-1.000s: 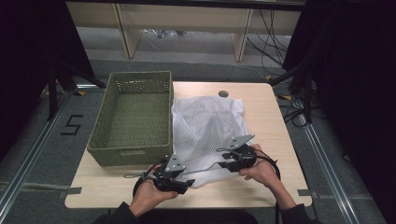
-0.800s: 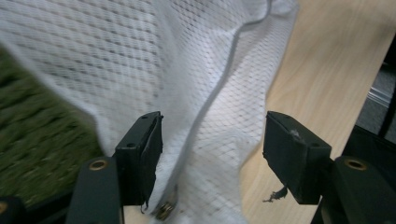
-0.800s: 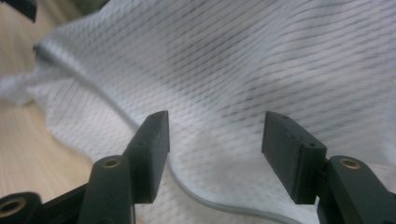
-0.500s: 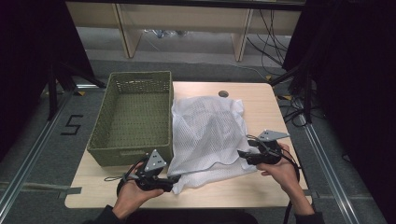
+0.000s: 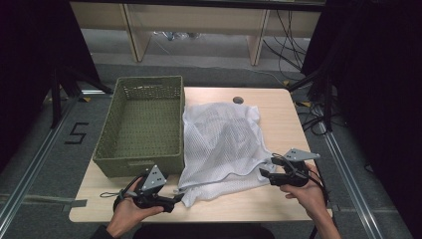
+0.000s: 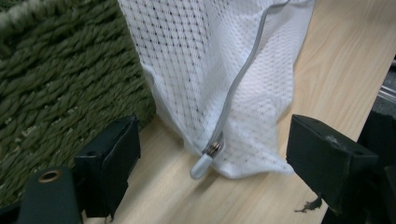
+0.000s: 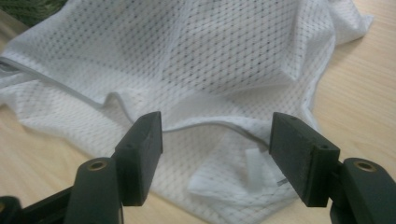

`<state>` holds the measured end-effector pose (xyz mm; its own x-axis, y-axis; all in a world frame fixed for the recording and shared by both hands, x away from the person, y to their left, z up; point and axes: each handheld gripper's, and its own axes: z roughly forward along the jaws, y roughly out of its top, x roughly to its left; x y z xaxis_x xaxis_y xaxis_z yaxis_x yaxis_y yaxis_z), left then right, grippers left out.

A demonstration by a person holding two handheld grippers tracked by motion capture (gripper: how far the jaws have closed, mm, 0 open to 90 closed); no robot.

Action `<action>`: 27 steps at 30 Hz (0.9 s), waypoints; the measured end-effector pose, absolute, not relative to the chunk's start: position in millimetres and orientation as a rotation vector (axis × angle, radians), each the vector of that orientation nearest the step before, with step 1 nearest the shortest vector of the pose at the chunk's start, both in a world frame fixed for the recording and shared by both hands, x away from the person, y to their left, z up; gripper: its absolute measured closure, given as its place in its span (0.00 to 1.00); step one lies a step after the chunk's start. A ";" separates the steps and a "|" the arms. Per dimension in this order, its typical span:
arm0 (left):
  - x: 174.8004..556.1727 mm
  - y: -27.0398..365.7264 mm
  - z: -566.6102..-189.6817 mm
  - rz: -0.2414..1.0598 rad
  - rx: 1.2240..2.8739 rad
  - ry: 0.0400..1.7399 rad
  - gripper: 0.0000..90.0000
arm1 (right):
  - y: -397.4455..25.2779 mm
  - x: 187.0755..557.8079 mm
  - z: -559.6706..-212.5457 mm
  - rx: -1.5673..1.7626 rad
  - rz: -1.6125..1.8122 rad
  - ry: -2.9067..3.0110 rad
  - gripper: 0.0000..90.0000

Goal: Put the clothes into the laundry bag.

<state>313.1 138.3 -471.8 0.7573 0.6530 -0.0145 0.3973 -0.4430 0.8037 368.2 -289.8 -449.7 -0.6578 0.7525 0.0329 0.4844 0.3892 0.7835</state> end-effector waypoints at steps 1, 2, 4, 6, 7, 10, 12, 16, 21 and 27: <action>312.2 139.3 -472.0 0.376 2.104 0.787 0.19 | -289.0 366.0 -450.1 1.065 1.145 2.326 0.40; 311.0 139.7 -471.9 0.389 2.113 0.785 0.20 | -287.6 362.5 -450.6 1.071 1.146 2.324 0.40; 308.5 138.3 -472.8 0.376 2.103 0.789 0.20 | -286.4 357.5 -452.1 1.061 1.149 2.325 0.40; 305.7 136.5 -473.1 0.373 2.104 0.775 0.20 | -285.8 352.1 -453.4 1.067 1.145 2.311 0.40; 303.9 136.3 -472.2 0.390 2.123 0.767 0.20 | -285.7 350.5 -454.8 1.063 1.155 2.317 0.40; 299.5 135.1 -472.6 0.374 2.121 0.752 0.20 | -284.8 343.5 -458.4 1.064 1.165 2.331 0.40; 297.5 135.0 -473.1 0.380 2.126 0.752 0.20 | -285.2 339.1 -460.1 1.045 1.162 2.345 0.40; 294.7 134.8 -472.4 0.374 2.124 0.746 0.20 | -283.9 328.6 -463.0 1.067 1.150 2.387 0.39; 293.9 134.1 -471.9 0.387 2.107 0.766 0.20 | -286.0 320.4 -466.0 1.004 1.121 2.416 0.39; 296.1 133.4 -472.1 0.378 2.104 0.773 0.20 | -286.6 319.3 -468.6 1.007 1.108 2.412 0.39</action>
<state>296.1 133.4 -472.1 0.7644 0.6447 -0.0066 0.3910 -0.4555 0.7998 319.3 -286.6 -468.6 -0.7086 0.7054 0.0173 0.4727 0.4564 0.7538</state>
